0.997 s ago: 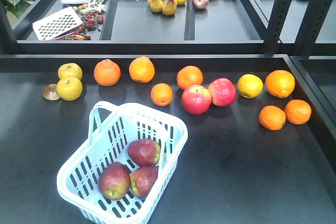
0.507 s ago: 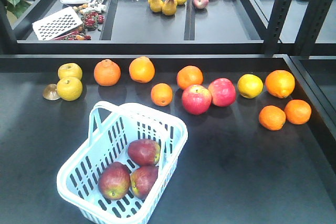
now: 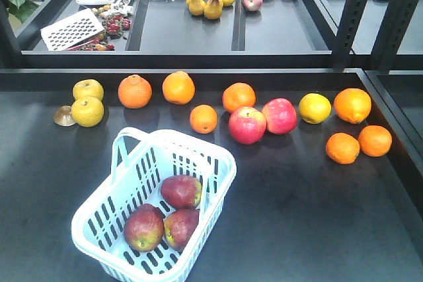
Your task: Pick three apples into basket with both arms
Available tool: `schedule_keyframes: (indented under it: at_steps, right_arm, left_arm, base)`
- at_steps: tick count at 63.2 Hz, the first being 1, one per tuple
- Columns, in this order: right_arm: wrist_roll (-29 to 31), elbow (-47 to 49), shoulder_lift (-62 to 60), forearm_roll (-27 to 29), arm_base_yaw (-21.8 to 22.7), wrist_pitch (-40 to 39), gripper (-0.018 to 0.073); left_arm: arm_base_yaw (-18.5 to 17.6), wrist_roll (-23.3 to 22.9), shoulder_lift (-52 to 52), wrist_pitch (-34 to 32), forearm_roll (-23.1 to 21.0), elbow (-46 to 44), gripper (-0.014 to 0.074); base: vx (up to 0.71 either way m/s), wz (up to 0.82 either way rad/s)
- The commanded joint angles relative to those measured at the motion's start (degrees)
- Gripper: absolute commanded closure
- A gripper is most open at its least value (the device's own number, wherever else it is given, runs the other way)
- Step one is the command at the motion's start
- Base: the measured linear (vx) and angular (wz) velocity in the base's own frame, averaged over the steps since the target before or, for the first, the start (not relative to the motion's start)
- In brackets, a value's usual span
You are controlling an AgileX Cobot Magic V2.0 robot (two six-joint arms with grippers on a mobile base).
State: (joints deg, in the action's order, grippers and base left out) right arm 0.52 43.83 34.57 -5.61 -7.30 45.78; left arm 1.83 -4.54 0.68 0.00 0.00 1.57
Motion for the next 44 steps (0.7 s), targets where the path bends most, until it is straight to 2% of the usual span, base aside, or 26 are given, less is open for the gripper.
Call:
schedule_keyframes:
  at_steps: [1, 9, 14, 29, 37, 44]
  right_arm:
    - [0.2, -6.69, -6.02, -1.06, 0.46, -15.38, 0.0568]
    - [0.2, -17.93, -15.28, -1.06, 0.51, -25.88, 0.0568]
    - [0.2, -24.1, -21.22, -1.06, 0.51, -29.81, 0.0568]
    - [0.12, -37.16, -36.24, 0.73, 4.21, -33.15, 0.0568]
    - [0.12, -42.17, -36.02, 2.07, 5.28, -36.71, 0.0568]
    - [0.12, -46.42, -36.02, 3.13, 5.28, -44.73, 0.0568]
  left_arm:
    - [0.05, -0.45, 0.92, -3.72, -0.33, 0.19, 0.0603]
    - [0.05, -0.45, 0.92, -3.72, -0.33, 0.19, 0.0603]
    - [0.05, -0.45, 0.92, -3.72, -0.33, 0.19, 0.0603]
    - [0.05, -0.45, 0.92, -3.72, -0.33, 0.19, 0.0603]
    - [0.05, -0.45, 0.87, -3.71, -0.33, 0.19, 0.0603]
    - [0.05, -0.45, 0.87, -3.71, -0.33, 0.19, 0.0603]
  base:
    - [0.0, 0.0]
    - [0.0, 0.0]
    - [0.0, 0.0]
    - [0.0, 0.0]
    - [0.0, 0.0]
    - [0.0, 0.0]
